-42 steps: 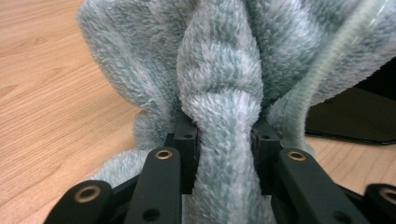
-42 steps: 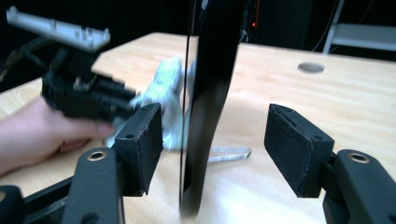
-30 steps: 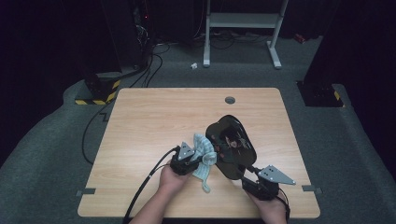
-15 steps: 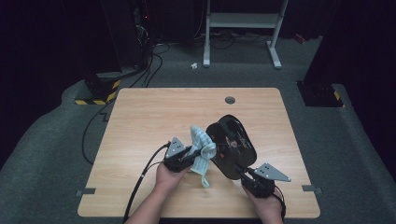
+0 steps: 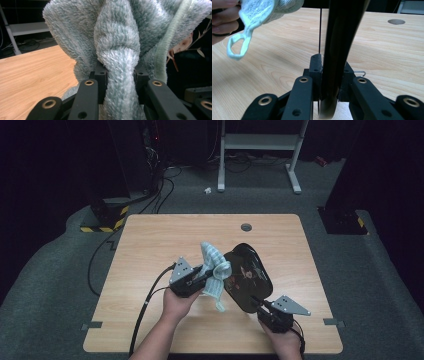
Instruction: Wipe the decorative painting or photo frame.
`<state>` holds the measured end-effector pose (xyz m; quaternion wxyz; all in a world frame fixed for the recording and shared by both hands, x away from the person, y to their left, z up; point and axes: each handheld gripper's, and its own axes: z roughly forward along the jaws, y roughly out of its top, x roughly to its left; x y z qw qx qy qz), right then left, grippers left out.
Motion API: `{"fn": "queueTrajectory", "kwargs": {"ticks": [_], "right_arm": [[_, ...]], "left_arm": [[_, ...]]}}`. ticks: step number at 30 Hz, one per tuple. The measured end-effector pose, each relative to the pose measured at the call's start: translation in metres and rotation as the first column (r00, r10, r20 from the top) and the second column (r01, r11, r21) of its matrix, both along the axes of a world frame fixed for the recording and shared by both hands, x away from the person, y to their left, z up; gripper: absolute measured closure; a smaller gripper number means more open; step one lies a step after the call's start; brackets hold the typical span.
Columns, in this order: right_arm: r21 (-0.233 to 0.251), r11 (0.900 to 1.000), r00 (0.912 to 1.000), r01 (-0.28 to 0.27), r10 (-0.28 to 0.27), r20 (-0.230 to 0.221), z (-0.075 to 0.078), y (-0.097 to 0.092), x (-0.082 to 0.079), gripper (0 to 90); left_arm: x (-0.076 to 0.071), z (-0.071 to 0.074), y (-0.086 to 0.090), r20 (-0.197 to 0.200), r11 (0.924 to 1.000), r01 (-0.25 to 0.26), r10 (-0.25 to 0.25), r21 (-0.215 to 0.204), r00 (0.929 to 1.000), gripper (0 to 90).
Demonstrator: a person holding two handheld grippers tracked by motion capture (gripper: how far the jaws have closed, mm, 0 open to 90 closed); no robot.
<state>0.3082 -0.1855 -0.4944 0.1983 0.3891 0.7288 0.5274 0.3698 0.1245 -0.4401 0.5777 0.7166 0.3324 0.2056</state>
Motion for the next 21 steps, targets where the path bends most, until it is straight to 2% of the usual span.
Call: {"fn": "queueTrajectory", "kwargs": {"ticks": [1,4,5,8,12,15,16,17,18,19,21], "right_arm": [[0.013,0.9999,0.9999,-0.006,0.005,0.009,0.001,-0.001,0.000,67.1],[0.022,0.9998,0.9996,-0.003,0.002,0.029,0.008,-0.001,0.000,62.7],[0.028,0.9996,0.9985,0.002,-0.004,0.054,0.014,-0.001,0.000,58.2],[0.047,0.9988,0.9966,0.016,-0.020,0.080,0.022,-0.001,0.002,56.1],[0.092,0.9954,0.9959,0.029,-0.037,0.083,0.030,-0.005,0.009,60.1],[0.095,0.9952,0.9973,0.021,-0.027,0.068,0.032,-0.004,0.015,64.0],[0.095,0.9952,0.9973,0.021,-0.027,0.068,0.032,-0.004,0.015,64.0],[0.094,0.9954,0.9975,0.017,-0.023,0.066,0.032,-0.003,0.016,71.5],[0.094,0.9954,0.9975,0.017,-0.023,0.066,0.032,-0.003,0.016,71.5],[0.088,0.9961,0.9973,0.014,-0.020,0.071,0.033,-0.002,0.015,77.4],[0.082,0.9966,0.9978,0.009,-0.014,0.064,0.035,0.001,0.015,80.0]], "left_arm": [[-0.001,-0.002,0.002,-0.005,1.0000,-0.001,0.001,-0.003,1.0000,72.2],[-0.001,-0.004,0.003,-0.012,1.0000,0.000,0.000,0.001,0.9999,72.1],[-0.002,-0.007,0.004,-0.017,0.9999,-0.003,0.003,0.017,0.9999,72.1],[-0.002,-0.011,0.005,-0.032,0.9998,-0.002,0.002,0.020,0.9995,72.1],[-0.003,-0.021,0.008,-0.062,0.9991,0.002,0.000,0.041,0.9981,72.1],[-0.007,-0.035,0.012,-0.090,0.9983,0.005,0.000,0.058,0.9959,72.1],[-0.007,-0.035,0.012,-0.090,0.9983,0.005,0.000,0.058,0.9959,72.1],[-0.010,-0.040,0.014,-0.094,0.9978,0.007,0.000,0.066,0.9955,72.1],[-0.010,-0.040,0.014,-0.094,0.9978,0.007,0.000,0.066,0.9955,72.1],[-0.012,-0.042,0.015,-0.096,0.9976,0.007,-0.001,0.068,0.9953,72.1],[-0.013,-0.044,0.018,-0.095,0.9976,0.007,-0.001,0.068,0.9955,72.1]]}}
